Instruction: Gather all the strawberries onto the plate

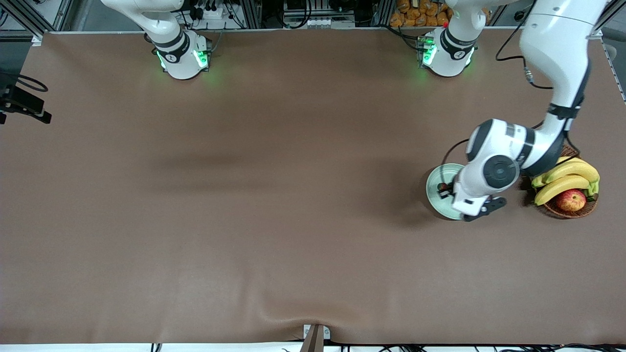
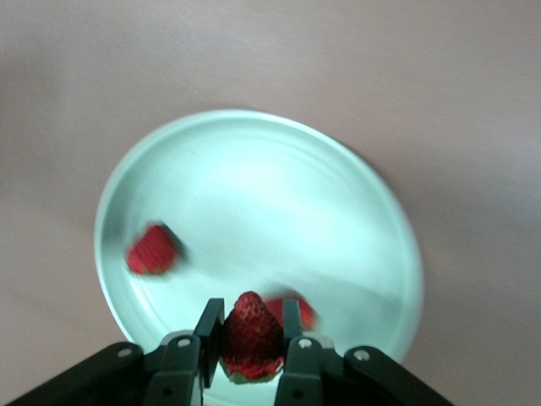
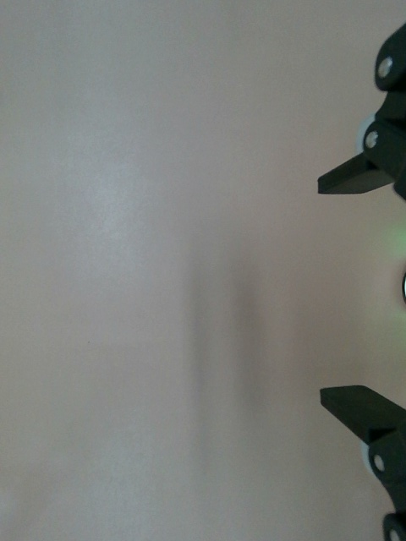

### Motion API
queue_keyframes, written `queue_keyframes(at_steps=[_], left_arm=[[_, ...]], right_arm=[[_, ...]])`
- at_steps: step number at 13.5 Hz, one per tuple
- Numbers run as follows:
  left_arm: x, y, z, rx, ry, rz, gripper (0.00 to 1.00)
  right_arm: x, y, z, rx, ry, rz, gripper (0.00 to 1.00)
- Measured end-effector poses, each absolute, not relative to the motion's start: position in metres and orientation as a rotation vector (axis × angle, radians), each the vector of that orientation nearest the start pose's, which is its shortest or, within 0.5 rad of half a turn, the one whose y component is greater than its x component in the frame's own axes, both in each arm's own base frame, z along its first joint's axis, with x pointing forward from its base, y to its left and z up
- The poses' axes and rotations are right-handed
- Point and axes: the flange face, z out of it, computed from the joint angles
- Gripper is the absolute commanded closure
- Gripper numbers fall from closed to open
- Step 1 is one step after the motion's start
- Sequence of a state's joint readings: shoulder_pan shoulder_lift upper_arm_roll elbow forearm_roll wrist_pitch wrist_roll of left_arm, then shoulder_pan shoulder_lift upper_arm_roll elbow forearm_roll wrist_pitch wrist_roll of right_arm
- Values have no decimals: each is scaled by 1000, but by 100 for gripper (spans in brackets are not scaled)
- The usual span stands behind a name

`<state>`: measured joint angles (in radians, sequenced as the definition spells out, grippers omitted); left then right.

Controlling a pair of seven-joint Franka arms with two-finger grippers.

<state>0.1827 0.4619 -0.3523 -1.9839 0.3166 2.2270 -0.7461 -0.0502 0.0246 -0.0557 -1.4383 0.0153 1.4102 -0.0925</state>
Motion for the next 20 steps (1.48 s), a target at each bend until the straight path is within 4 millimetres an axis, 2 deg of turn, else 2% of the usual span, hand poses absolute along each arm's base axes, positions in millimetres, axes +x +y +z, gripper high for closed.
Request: queue_keyframes(at_steps=[1, 2, 3, 6, 7, 8, 9, 11, 13, 14, 15, 16, 20], left_arm=[[579, -72, 218, -2955, -560, 171, 63], [575, -66, 210, -2965, -563, 168, 23], [574, -66, 207, -2972, -556, 163, 0], [588, -64, 228, -2999, -495, 99, 0], [595, -62, 245, -3003, -485, 65, 0], [603, -69, 273, -3002, -467, 33, 0], [609, -82, 309, -2992, -444, 10, 0], [614, -109, 401, -2961, -440, 0, 0], [613, -113, 494, -2978, -526, 29, 0], [612, -108, 527, -2991, -553, 37, 0], [611, -101, 549, -2998, -559, 41, 0], [611, -95, 562, -3002, -552, 42, 0], [606, -74, 595, -3093, -366, 15, 0]], right_arm=[[543, -55, 659, -3121, 15, 78, 0], [543, -53, 659, -3121, 11, 77, 0], [543, -52, 659, -3121, 9, 78, 0], [546, -51, 658, -3120, 10, 63, 0], [547, -48, 657, -3118, 20, 61, 0], [549, -42, 656, -3117, 44, 61, 0], [550, -32, 656, -3118, 72, 59, 0], [552, -15, 656, -3120, 116, 53, 0], [552, -15, 656, -3119, 131, 51, 0], [552, -16, 656, -3120, 135, 48, 0], [552, -17, 656, -3120, 138, 47, 0], [552, -17, 656, -3121, 139, 47, 0], [552, -18, 657, -3123, 112, 45, 0]])
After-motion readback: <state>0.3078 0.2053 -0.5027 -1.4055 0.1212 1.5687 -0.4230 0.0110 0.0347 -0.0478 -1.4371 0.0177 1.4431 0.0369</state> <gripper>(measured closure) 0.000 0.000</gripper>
